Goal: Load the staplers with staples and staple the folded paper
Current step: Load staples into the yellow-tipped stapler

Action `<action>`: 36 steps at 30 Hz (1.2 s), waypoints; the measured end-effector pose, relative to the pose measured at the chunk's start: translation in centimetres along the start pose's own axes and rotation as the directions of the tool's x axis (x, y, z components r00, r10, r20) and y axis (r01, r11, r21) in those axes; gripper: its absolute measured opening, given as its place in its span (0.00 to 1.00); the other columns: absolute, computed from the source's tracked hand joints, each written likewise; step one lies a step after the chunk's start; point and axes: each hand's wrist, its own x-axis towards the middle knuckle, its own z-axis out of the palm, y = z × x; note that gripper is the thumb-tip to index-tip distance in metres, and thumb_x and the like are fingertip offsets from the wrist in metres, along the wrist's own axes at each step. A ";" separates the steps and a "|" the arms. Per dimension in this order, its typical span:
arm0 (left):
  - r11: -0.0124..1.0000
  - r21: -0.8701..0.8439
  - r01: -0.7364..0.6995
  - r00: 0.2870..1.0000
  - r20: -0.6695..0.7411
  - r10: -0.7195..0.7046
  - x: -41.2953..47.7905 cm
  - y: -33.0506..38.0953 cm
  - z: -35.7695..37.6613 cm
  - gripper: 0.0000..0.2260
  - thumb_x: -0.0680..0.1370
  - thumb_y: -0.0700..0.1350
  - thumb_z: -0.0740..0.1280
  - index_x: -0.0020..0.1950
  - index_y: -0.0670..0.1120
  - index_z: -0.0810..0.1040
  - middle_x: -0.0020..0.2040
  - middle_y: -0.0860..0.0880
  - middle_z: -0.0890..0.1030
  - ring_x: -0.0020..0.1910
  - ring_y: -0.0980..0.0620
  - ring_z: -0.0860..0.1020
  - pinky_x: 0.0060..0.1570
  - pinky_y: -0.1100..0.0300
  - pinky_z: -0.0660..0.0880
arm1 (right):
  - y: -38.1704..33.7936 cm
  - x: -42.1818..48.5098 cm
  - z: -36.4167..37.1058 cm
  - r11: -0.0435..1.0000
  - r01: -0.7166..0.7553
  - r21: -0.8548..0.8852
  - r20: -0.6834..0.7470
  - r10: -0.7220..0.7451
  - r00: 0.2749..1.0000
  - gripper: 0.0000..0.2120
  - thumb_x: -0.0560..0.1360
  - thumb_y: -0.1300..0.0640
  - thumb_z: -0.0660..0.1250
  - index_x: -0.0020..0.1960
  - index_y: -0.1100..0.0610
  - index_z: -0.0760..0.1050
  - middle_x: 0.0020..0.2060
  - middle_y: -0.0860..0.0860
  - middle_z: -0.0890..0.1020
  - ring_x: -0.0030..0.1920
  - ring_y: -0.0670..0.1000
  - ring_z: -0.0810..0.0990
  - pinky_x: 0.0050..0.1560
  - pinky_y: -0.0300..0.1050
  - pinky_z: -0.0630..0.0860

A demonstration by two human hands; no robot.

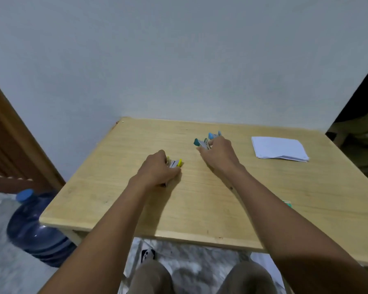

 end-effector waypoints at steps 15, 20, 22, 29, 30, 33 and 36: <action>0.998 -0.011 -0.057 0.996 0.063 0.058 0.8 -0.6 0.3 0.18 0.76 0.55 0.68 0.52 0.45 0.65 0.41 0.51 0.70 0.42 0.49 0.72 0.33 0.58 0.65 | -1.8 3.0 1.4 0.995 -0.074 -0.061 0.027 0.076 0.997 0.20 0.74 0.49 0.68 0.61 0.58 0.69 0.37 0.46 0.71 0.40 0.50 0.75 0.46 0.48 0.74; 0.998 -0.022 -0.054 0.996 0.068 0.055 1.2 -0.8 0.3 0.18 0.76 0.55 0.68 0.53 0.45 0.65 0.41 0.51 0.70 0.42 0.50 0.72 0.32 0.58 0.65 | -0.4 1.2 1.2 0.996 -0.081 -0.047 0.165 0.087 0.982 0.21 0.72 0.55 0.68 0.64 0.52 0.72 0.49 0.48 0.80 0.49 0.50 0.80 0.50 0.46 0.75; 0.998 -0.026 -0.052 0.996 0.070 0.054 1.2 -0.8 0.4 0.18 0.76 0.55 0.68 0.53 0.45 0.65 0.41 0.51 0.70 0.42 0.50 0.72 0.32 0.59 0.65 | -0.1 1.2 1.6 0.998 -0.054 -0.041 0.132 0.058 0.990 0.22 0.75 0.58 0.68 0.68 0.55 0.72 0.45 0.48 0.79 0.45 0.49 0.78 0.47 0.42 0.71; 0.997 -0.033 -0.065 0.996 0.054 0.066 1.3 -0.9 0.5 0.17 0.76 0.54 0.68 0.52 0.44 0.65 0.41 0.51 0.71 0.40 0.51 0.71 0.33 0.58 0.65 | 0.4 2.3 3.2 0.998 -0.003 -0.069 0.029 0.005 1.000 0.18 0.78 0.59 0.66 0.68 0.56 0.74 0.36 0.44 0.72 0.42 0.48 0.74 0.46 0.42 0.70; 0.998 -0.030 -0.061 0.996 0.058 0.063 1.3 -0.9 0.5 0.17 0.76 0.54 0.68 0.52 0.44 0.65 0.41 0.51 0.71 0.40 0.50 0.71 0.32 0.58 0.65 | 0.5 2.5 3.3 0.998 -0.005 -0.070 0.018 0.006 1.000 0.18 0.78 0.59 0.66 0.68 0.55 0.74 0.37 0.44 0.72 0.42 0.48 0.74 0.46 0.42 0.71; 0.998 -0.024 -0.053 0.997 0.058 0.055 1.2 -0.9 0.5 0.17 0.76 0.54 0.69 0.51 0.44 0.65 0.42 0.50 0.71 0.41 0.50 0.71 0.31 0.59 0.64 | 0.6 2.2 3.3 0.998 -0.003 -0.059 0.009 0.004 1.000 0.16 0.78 0.59 0.65 0.66 0.56 0.76 0.37 0.45 0.75 0.42 0.48 0.75 0.45 0.43 0.72; 0.997 -0.053 -0.057 0.998 0.021 0.059 1.0 -1.1 0.3 0.16 0.75 0.54 0.69 0.49 0.44 0.67 0.44 0.49 0.73 0.39 0.51 0.70 0.32 0.59 0.64 | -0.1 0.7 2.3 0.999 -0.029 0.032 -0.024 0.030 0.999 0.17 0.79 0.56 0.66 0.67 0.54 0.75 0.49 0.48 0.80 0.47 0.47 0.77 0.47 0.42 0.73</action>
